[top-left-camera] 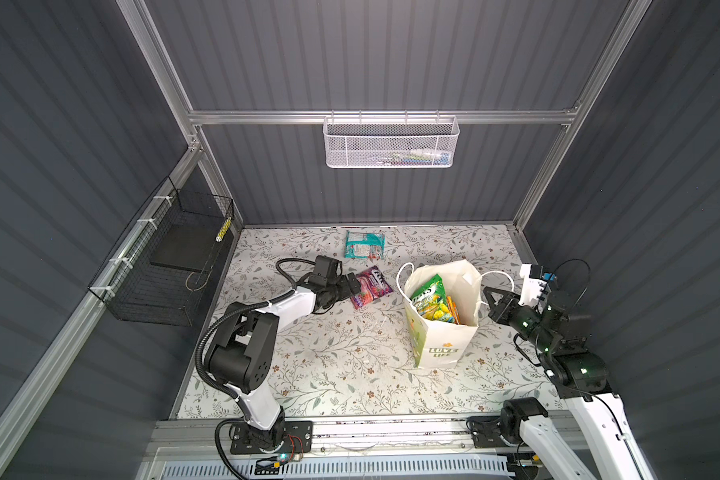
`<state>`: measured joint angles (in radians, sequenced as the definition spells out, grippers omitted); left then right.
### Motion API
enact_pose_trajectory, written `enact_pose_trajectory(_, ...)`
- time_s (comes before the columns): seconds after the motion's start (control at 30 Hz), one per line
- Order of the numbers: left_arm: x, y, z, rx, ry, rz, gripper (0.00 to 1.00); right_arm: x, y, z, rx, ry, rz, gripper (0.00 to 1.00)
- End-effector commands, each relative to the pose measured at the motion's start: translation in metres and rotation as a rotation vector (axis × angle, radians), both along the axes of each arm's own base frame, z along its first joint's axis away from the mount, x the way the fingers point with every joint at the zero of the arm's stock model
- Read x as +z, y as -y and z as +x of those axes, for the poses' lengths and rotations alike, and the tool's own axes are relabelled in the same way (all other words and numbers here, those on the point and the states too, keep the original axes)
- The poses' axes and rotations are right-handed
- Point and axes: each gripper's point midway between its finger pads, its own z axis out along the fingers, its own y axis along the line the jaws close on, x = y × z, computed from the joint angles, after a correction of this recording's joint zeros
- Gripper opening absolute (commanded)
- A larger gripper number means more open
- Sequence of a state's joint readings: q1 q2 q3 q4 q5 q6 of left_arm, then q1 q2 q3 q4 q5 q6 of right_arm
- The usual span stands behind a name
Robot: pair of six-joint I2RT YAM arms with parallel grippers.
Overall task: Place the snacks into the paper bag
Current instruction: 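Move the left gripper to the purple Fox's Berries packet, then close the left gripper on the purple packet's edge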
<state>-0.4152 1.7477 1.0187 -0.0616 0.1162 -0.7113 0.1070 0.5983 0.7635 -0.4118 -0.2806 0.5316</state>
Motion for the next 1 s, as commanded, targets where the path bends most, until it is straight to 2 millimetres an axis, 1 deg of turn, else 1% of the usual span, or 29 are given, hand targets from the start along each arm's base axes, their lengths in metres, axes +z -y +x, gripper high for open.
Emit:
enact_pose_trajectory(0.0, -0.01, 0.011, 0.008, -0.054, -0.005, -0.012, 0.96, -0.004, -0.004, -0.001, 0.022, -0.008, 0.019, 0.0)
enact_pose_trajectory(0.1, -0.017, 0.02, 0.017, -0.084, -0.01, -0.017, 0.93, -0.009, -0.007, 0.001, 0.036, -0.027, 0.027, 0.0)
enact_pose_trajectory(0.2, -0.02, 0.02, 0.026, -0.082, 0.0, 0.004, 0.89, -0.013, -0.007, 0.003, 0.034, -0.04, 0.029, 0.0)
enact_pose_trajectory(0.3, -0.024, 0.021, 0.03, -0.077, 0.003, 0.008, 0.85, -0.01, -0.007, 0.002, 0.035, -0.03, 0.027, 0.0)
enact_pose_trajectory(0.5, -0.035, 0.023, 0.033, -0.059, -0.022, -0.006, 0.7, -0.008, -0.007, 0.0, 0.035, -0.02, 0.027, 0.0)
enact_pose_trajectory(0.67, -0.035, 0.03, 0.033, -0.062, -0.012, -0.059, 0.52, -0.011, -0.004, 0.001, 0.018, -0.023, 0.016, 0.0)
enact_pose_trajectory(0.83, -0.036, 0.034, 0.029, -0.053, -0.006, -0.112, 0.29, -0.012, -0.002, 0.001, 0.008, -0.026, 0.01, 0.0)
enact_pose_trajectory(0.9, -0.034, 0.036, 0.027, -0.048, -0.001, -0.133, 0.21, -0.013, -0.001, 0.002, 0.005, -0.026, 0.012, 0.0)
enact_pose_trajectory(0.97, -0.028, 0.04, 0.025, -0.054, 0.012, -0.168, 0.15, -0.015, -0.002, 0.002, 0.009, -0.033, 0.012, 0.0)
